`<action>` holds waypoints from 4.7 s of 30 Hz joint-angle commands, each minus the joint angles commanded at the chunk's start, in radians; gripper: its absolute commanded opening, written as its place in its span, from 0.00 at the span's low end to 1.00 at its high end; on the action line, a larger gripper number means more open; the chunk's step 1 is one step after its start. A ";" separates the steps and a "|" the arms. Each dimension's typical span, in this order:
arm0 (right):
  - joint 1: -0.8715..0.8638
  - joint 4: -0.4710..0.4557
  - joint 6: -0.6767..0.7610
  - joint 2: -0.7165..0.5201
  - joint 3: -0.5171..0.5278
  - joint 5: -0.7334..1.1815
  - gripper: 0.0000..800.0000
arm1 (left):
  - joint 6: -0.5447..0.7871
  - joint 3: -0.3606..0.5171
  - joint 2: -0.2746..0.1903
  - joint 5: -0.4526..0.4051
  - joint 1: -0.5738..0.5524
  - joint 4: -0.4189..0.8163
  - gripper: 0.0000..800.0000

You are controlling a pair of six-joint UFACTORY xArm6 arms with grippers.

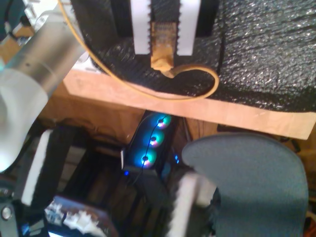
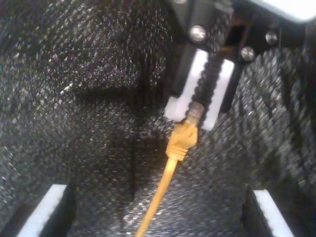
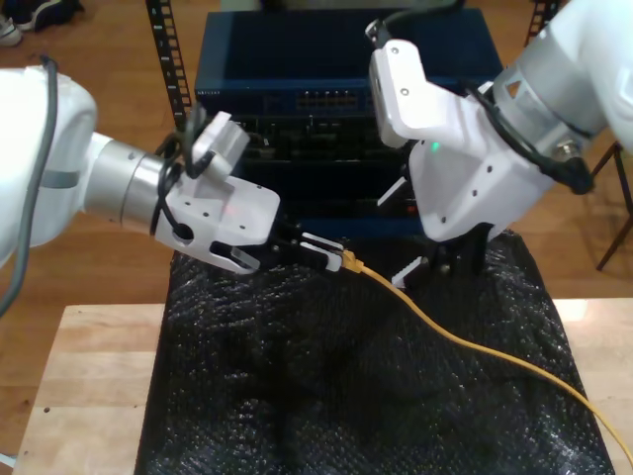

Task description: Grab the cable and plug it in

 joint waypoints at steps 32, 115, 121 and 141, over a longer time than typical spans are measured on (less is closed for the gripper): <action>0.170 0.003 -0.157 -0.218 0.216 -0.334 0.97 | 0.002 0.049 0.081 0.287 0.086 -0.213 0.08; 0.318 0.028 -0.181 -0.235 0.213 -0.505 0.68 | -0.209 0.117 0.158 0.631 0.158 -0.310 0.00; 0.322 0.028 -0.181 -0.233 0.203 -0.505 0.68 | -0.209 0.118 0.158 0.649 0.157 -0.311 0.00; 0.327 0.035 -0.181 -0.229 0.199 -0.526 0.48 | -0.216 0.118 0.157 0.664 0.155 -0.322 0.00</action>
